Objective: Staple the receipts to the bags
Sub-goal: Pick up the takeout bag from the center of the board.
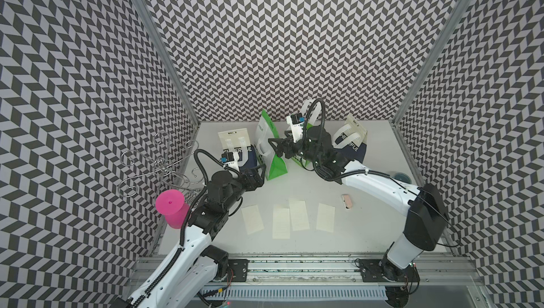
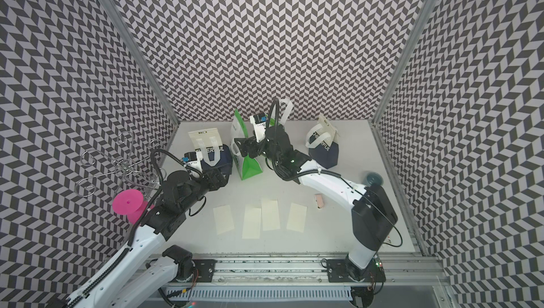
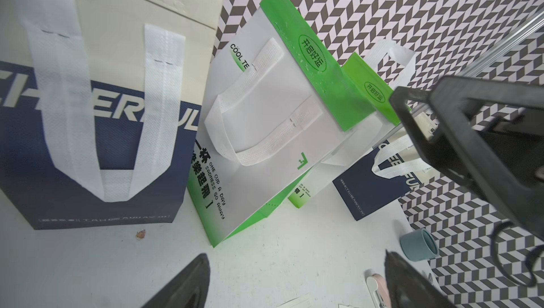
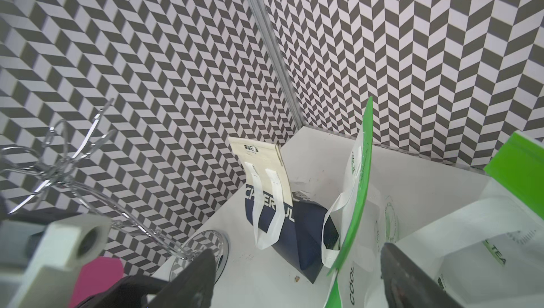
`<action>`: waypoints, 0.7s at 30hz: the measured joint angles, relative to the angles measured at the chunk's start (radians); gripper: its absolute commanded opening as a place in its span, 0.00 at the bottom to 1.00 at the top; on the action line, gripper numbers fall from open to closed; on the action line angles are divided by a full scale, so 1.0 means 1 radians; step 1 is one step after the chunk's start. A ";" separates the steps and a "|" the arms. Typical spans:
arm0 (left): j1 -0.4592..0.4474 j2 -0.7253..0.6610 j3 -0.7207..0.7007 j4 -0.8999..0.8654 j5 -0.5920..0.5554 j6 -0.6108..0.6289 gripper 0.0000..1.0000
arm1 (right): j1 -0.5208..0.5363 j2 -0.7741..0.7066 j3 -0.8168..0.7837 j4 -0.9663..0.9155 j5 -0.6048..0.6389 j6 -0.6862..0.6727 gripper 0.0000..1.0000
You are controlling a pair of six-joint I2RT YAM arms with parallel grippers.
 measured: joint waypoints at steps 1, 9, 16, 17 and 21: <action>-0.006 0.001 0.000 0.000 0.000 0.000 0.93 | 0.000 0.022 0.023 -0.014 0.008 -0.003 0.78; -0.058 0.025 0.000 0.000 0.009 -0.003 0.93 | -0.001 0.153 0.134 -0.089 0.034 -0.038 0.48; -0.082 0.034 0.000 0.000 0.019 -0.002 0.93 | -0.005 0.166 0.134 -0.099 0.031 -0.065 0.20; -0.084 0.036 0.001 0.000 0.023 -0.002 0.93 | -0.007 0.166 0.130 -0.095 0.026 -0.070 0.15; -0.099 0.045 0.008 -0.002 0.034 -0.001 0.93 | -0.016 0.150 0.103 -0.084 0.010 -0.101 0.02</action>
